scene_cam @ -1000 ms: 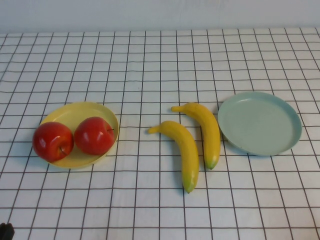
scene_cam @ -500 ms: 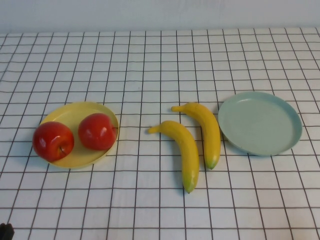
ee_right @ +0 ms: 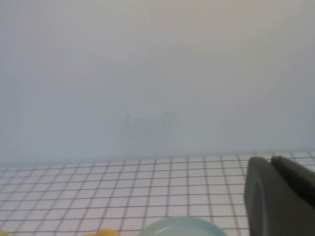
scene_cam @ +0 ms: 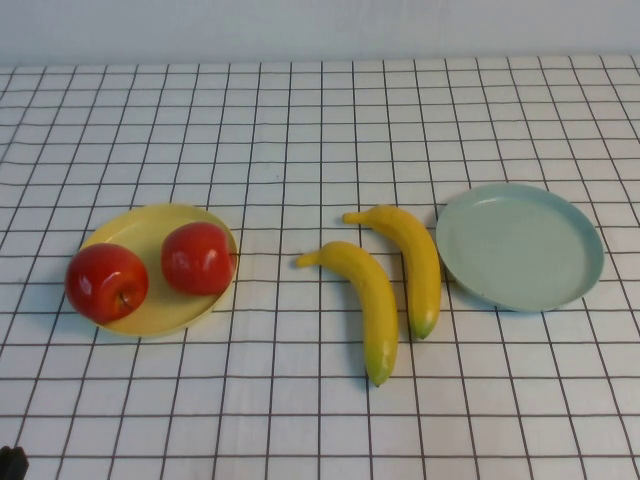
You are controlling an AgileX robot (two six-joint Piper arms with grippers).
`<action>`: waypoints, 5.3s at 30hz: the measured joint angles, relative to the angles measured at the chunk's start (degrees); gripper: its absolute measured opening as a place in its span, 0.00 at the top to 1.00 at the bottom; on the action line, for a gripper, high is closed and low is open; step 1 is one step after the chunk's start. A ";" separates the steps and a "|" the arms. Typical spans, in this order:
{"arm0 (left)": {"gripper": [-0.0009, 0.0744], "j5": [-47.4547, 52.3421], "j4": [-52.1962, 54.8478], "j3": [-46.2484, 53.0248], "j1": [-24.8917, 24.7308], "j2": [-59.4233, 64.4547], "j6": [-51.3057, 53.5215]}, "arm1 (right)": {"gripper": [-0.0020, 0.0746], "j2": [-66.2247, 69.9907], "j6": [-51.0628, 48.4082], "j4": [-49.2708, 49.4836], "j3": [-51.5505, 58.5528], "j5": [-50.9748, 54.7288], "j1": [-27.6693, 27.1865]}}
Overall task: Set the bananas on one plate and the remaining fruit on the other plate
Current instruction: Put another type of fruit in the right plate
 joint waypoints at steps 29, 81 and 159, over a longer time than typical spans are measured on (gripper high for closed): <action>0.99 0.00 0.00 0.00 0.00 0.00 0.21 | 0.99 71.62 -0.66 -1.53 -40.12 38.35 22.44; 0.99 0.00 0.00 0.00 0.00 0.00 0.21 | 0.54 117.56 7.31 -16.53 -80.22 39.11 37.37; 0.99 0.00 0.00 0.00 0.00 0.00 0.21 | 0.56 126.77 -0.14 -14.96 -86.25 34.71 30.04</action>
